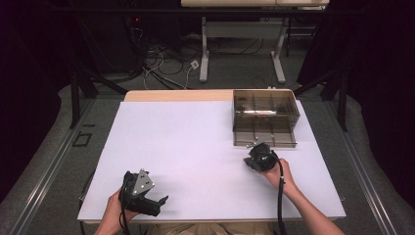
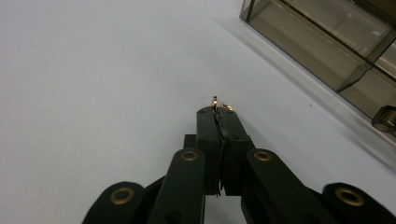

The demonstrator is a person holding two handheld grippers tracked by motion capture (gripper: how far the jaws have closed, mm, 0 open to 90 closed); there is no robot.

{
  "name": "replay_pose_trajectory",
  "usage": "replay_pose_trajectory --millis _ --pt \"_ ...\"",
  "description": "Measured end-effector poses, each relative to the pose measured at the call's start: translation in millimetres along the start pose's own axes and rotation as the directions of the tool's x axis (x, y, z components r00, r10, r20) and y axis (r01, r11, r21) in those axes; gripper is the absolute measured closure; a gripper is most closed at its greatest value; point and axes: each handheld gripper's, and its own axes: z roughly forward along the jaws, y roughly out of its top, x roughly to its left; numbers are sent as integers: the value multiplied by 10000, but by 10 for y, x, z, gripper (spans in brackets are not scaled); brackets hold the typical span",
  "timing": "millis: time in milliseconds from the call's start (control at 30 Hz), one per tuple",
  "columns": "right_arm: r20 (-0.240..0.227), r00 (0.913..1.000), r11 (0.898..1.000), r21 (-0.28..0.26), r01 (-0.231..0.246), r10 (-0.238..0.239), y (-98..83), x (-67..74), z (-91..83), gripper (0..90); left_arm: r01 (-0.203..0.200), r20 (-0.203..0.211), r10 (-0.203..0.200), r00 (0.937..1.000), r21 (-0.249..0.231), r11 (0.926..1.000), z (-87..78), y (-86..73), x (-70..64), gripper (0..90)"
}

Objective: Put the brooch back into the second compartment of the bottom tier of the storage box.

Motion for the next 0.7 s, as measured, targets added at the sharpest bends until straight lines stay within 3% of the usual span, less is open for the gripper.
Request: replay_pose_trajectory --millis 200,367,400,700 --pt "58 10000 9993 -378 11 -9 -8 19 -23 891 1 -14 -1 10000 -28 10000 -1 -2 0 0" --pt "59 10000 9997 -254 -10 12 -18 7 -62 890 -81 79 80 9999 105 9999 -14 3 13 0" --pt "60 10000 9983 -576 27 -23 -30 1 -55 890 -17 -16 17 10000 -25 10000 -3 -3 3 0" --pt "158 9998 9979 -648 -90 100 -68 -52 -98 890 -54 92 53 9999 106 9999 -14 2 11 0"
